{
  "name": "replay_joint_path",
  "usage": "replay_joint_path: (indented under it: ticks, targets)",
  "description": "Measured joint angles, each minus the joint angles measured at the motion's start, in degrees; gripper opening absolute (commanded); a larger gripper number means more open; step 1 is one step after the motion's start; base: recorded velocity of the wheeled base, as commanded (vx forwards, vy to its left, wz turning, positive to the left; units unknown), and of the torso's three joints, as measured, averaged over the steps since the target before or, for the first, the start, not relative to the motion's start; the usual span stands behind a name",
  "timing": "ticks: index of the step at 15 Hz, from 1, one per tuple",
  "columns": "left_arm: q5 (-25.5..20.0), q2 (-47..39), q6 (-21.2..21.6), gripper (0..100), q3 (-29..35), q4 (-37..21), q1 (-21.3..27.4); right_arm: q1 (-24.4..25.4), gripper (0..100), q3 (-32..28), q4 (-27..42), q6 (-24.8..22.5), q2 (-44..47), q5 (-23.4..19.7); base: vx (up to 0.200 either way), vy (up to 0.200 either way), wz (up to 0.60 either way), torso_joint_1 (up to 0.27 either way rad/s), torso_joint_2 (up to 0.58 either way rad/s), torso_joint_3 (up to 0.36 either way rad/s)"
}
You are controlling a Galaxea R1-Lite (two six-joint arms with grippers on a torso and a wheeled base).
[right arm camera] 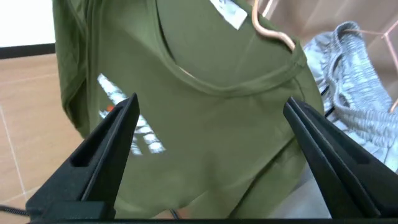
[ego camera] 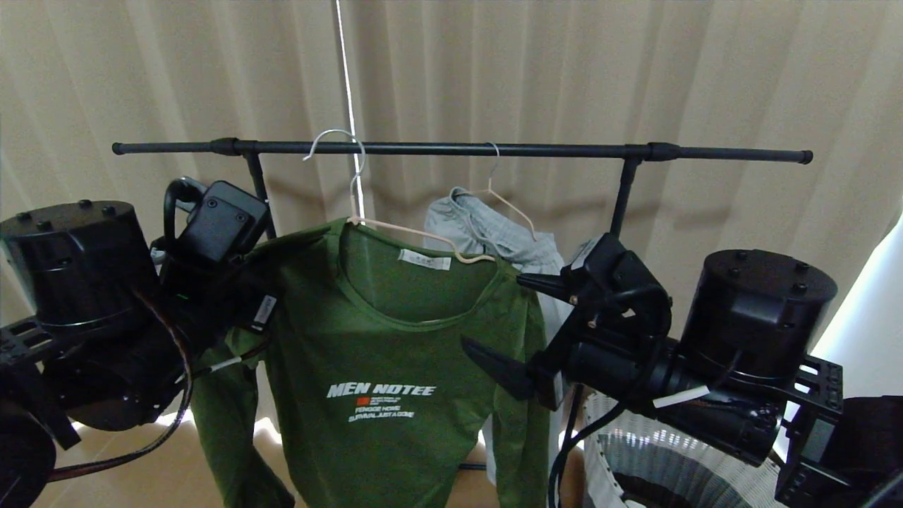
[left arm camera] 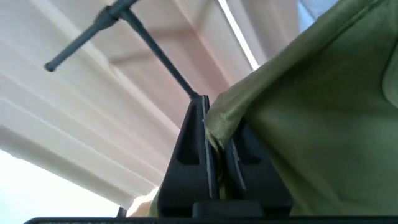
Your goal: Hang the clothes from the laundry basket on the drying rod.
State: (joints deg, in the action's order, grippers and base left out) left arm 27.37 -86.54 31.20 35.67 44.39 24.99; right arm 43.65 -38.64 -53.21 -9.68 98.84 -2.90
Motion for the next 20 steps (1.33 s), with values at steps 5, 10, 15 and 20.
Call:
replay_joint_path:
  ticks: [5,10,15,20]
  targets:
    - [-0.1,0.0,-1.4,0,-0.5,0.0,4.4,-3.1,100,-6.6,0.2,-5.4,2.5,0.2,0.0,0.0,0.0,0.0,0.0,0.0]
    - [-0.2,-0.1,-1.2,0,-2.2,0.0,5.8,-5.4,100,-10.4,1.8,-6.7,4.0,0.5,0.0,0.0,0.0,0.0,0.0,0.0]
    - [-0.2,0.0,-1.4,0,-2.8,2.4,8.8,-6.4,100,-10.9,1.8,-9.6,5.9,0.6,0.0,0.0,0.0,0.0,0.0,0.0]
    - [-0.2,-1.3,-0.8,0,-2.5,3.1,10.3,-5.4,100,-10.4,1.8,-10.9,6.3,0.5,0.0,0.0,0.0,0.0,0.0,0.0]
